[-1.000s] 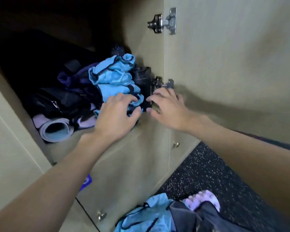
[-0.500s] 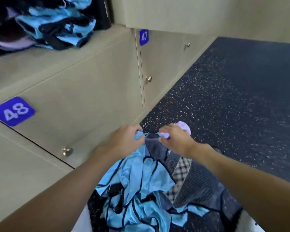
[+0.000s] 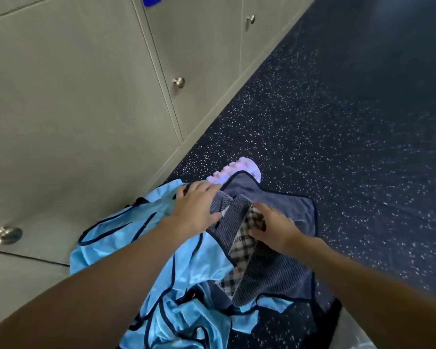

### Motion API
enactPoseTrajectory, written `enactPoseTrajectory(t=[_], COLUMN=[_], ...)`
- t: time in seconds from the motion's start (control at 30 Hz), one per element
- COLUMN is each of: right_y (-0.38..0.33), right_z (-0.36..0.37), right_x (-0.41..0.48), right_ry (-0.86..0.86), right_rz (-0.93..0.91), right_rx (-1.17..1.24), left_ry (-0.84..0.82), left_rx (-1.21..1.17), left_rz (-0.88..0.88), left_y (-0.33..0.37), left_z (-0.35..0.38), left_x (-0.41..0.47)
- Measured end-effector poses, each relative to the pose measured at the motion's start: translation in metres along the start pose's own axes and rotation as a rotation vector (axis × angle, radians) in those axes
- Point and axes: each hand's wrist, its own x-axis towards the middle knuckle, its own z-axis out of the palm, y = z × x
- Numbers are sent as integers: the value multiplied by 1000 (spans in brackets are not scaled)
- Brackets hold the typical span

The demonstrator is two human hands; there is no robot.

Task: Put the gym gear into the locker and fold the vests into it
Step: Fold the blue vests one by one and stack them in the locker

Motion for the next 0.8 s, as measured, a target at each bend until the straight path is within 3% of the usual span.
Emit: enactPoseTrajectory(t=[0.2, 0.37, 0.53, 0.7, 0.8], right_y=[9, 10, 1, -22, -47], right_z=[0, -5, -30, -86, -131], right_x=[1, -1, -13, -32, -49], right_ry=[-33, 72, 160, 292, 316], right_rz=[39, 29, -122, -171, -247], right_rx=[-35, 5, 192, 362, 401], left_ry=[7, 118, -23, 147, 217], left_rx=[196, 121, -202, -666, -817], left_rz=[-19, 78, 97, 34, 32], left_y=[8, 19, 33, 45, 53], left_z=[-2, 6, -1, -48, -105], left_x=[12, 7, 5, -3, -19])
